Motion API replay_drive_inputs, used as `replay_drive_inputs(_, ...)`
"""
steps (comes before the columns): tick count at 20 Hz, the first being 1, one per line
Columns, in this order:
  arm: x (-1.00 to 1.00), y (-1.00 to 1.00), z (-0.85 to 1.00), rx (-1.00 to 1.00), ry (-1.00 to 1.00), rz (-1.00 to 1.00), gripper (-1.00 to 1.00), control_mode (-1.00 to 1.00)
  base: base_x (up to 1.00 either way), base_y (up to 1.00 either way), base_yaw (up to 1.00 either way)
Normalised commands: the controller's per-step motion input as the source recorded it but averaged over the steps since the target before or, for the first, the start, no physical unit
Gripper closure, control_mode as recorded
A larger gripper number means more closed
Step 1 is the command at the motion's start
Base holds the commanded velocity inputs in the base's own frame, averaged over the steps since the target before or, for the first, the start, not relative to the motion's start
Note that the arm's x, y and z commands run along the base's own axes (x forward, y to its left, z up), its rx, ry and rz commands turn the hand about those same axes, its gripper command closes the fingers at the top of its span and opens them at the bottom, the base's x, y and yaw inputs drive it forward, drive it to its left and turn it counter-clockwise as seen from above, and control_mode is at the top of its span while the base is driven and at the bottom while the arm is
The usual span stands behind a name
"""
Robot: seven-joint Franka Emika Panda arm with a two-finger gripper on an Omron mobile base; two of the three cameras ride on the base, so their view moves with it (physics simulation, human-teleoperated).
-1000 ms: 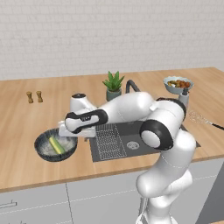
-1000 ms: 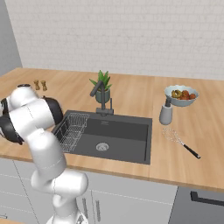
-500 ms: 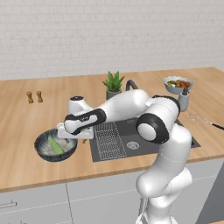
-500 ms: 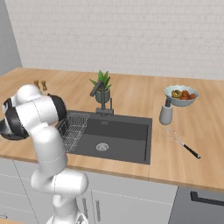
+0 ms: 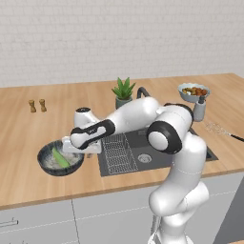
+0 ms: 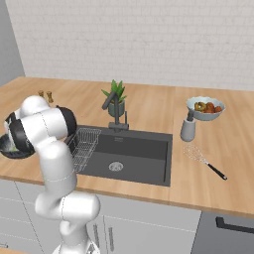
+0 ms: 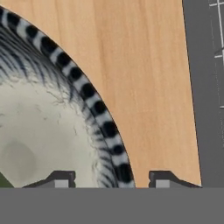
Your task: Pick the corn from the sink and place it in the bowl. Then pick the bowl and place it in the microwave. Then close the microwave door and press the start button.
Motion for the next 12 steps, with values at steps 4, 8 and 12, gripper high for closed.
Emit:
replay_drive_inputs(4,-0.01,0.01,-0.05,0.0,0.0,0.0,1.0,-1.0,0.0,0.0,0.0)
replay_drive_inputs(8,-0.09,0.03,0.0,0.0,0.0,0.0,1.0,-1.0,0.0,0.0,0.0)
replay_drive_inputs(12,-0.28,0.0,0.18,0.0,-0.08,-0.02,1.0,-1.0,0.0,0.0,0.0)
